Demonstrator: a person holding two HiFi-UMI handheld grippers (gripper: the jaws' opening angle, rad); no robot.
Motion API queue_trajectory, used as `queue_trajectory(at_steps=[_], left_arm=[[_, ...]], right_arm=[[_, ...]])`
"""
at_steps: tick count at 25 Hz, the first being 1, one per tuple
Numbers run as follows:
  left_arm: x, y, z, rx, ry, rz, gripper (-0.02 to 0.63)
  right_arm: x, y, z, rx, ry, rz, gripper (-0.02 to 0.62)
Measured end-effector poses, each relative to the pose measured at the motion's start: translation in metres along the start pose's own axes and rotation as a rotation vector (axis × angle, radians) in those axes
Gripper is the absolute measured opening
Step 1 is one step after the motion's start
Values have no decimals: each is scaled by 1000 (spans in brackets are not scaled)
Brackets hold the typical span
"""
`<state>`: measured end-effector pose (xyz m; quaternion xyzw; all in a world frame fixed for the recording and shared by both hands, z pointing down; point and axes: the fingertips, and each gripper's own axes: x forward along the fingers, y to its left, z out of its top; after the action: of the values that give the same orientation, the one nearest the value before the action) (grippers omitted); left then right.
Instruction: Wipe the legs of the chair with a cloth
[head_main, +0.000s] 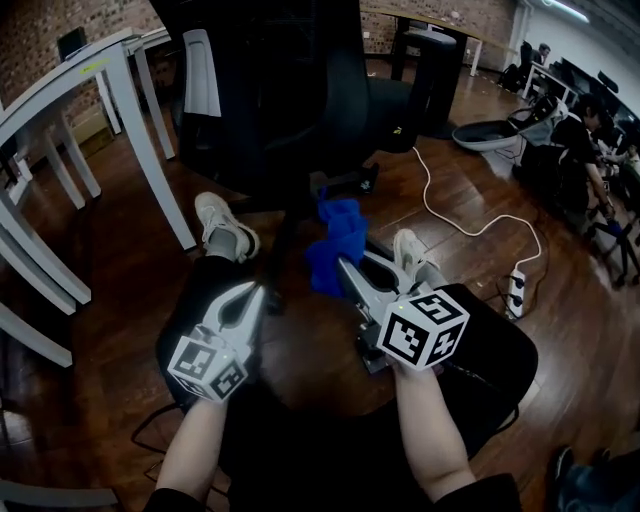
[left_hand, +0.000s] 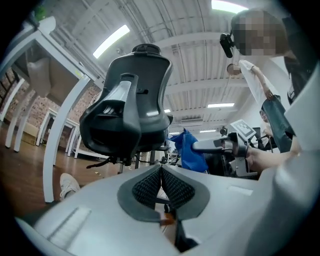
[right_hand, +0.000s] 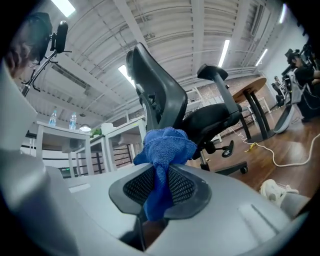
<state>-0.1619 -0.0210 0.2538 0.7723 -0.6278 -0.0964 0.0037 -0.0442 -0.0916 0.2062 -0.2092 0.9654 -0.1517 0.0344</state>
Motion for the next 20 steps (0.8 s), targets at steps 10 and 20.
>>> queue_trajectory(at_steps=[10,20], left_arm=[[-4,6,29,79,29,65,5],[-16,9,45,30,-1,161,5]], right_arm=[[-7,7,-46,63,74,-30,86],[14,18,-67,6,150,-25,86]])
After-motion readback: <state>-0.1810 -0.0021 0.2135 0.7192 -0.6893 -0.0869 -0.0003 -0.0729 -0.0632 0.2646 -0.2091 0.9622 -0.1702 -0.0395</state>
